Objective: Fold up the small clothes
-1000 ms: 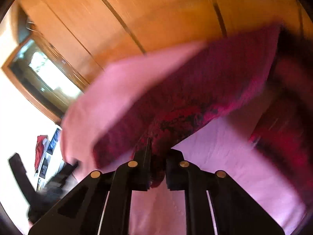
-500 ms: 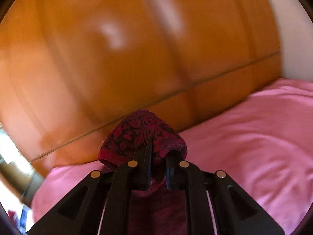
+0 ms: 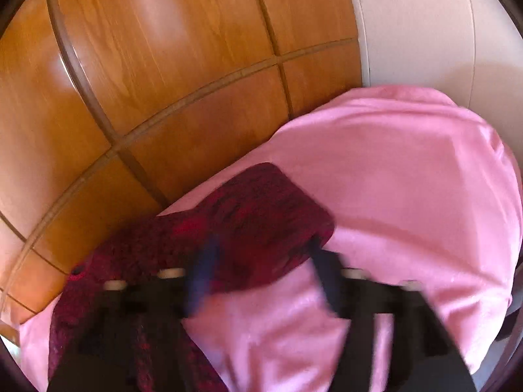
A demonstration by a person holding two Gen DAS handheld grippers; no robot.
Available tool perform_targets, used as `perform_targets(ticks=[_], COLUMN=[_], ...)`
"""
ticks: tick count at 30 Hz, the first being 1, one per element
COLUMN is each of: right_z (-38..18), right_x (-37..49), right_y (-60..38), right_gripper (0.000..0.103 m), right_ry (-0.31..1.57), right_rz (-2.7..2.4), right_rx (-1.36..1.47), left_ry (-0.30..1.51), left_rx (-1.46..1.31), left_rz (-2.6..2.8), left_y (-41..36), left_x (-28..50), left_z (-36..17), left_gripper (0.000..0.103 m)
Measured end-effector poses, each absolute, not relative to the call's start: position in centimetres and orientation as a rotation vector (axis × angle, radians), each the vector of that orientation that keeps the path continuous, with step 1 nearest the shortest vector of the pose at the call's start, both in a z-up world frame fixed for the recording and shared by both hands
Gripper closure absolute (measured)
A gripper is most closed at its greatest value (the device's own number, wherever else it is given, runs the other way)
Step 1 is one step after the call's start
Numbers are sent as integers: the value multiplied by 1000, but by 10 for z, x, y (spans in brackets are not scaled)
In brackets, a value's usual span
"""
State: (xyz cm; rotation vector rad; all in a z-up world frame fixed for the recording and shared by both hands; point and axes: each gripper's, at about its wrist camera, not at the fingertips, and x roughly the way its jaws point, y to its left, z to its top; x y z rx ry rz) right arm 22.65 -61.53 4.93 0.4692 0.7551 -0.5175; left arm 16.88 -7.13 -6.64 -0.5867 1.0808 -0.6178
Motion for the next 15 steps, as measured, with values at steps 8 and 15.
perform_targets(ticks=[8, 15], right_z=[16, -12], right_x=[156, 115], right_y=[-562, -499], right_gripper=[32, 75], right_ry=[924, 1066], right_rz=[-144, -52], right_rx=[550, 495], left_ry=[1156, 1066], left_rx=[-626, -657], left_rz=[-669, -651], left_y=[-99, -73], left_x=[193, 182], left_z=[-94, -71], left_gripper=[66, 90])
